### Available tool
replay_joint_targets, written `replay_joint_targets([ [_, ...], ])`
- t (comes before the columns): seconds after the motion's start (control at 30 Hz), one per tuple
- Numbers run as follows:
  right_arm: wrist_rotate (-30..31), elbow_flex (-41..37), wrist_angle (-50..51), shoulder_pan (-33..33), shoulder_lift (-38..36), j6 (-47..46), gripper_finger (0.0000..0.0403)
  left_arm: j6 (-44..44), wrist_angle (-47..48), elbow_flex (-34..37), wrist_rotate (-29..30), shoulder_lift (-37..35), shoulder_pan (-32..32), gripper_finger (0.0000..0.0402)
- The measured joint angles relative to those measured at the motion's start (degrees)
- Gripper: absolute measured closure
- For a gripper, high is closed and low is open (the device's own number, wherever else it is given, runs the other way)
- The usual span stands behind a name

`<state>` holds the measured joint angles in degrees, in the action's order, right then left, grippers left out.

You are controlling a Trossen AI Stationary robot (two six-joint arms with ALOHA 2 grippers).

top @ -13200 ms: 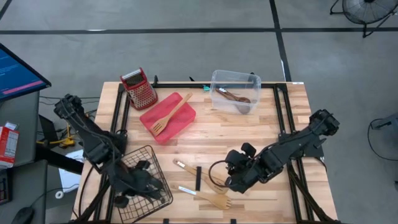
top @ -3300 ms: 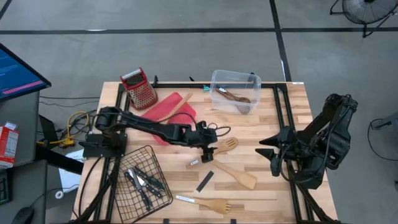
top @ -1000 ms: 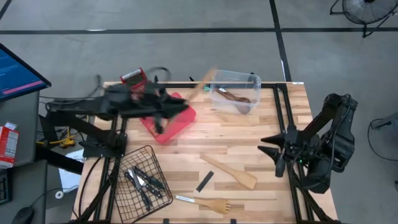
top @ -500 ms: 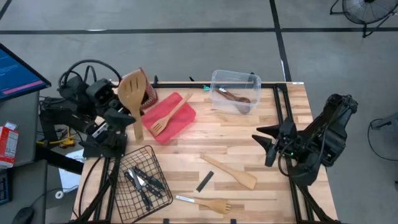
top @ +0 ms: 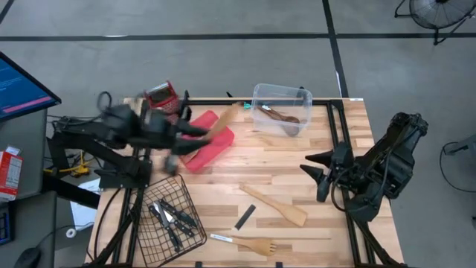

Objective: Pick & Place Kitchen Items
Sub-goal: Put the wooden serving spoon into the transparent bin

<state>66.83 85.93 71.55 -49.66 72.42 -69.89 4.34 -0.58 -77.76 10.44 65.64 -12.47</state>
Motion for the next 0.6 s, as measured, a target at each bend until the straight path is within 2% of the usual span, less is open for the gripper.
replay_joint_targets([
  [0.13,-1.23,0.00,-0.03,0.01,0.00,-0.05,0.0219,11.30,3.70,0.00,20.16,5.70,0.19,0.0354],
  [0.33,-1.44,0.00,-0.05,0.40,0.00,-0.63,0.0223,24.17,1.87,0.03,36.76,14.65,3.40,0.0354],
  [0.43,-2.56,0.00,-0.04,1.12,0.00,-0.64,0.0225,33.33,-3.37,0.09,40.90,17.64,5.27,0.0354],
  [0.6,-3.86,0.00,-0.24,2.69,0.00,-0.66,0.0223,53.07,-22.13,0.07,39.92,18.87,6.83,0.0354],
])
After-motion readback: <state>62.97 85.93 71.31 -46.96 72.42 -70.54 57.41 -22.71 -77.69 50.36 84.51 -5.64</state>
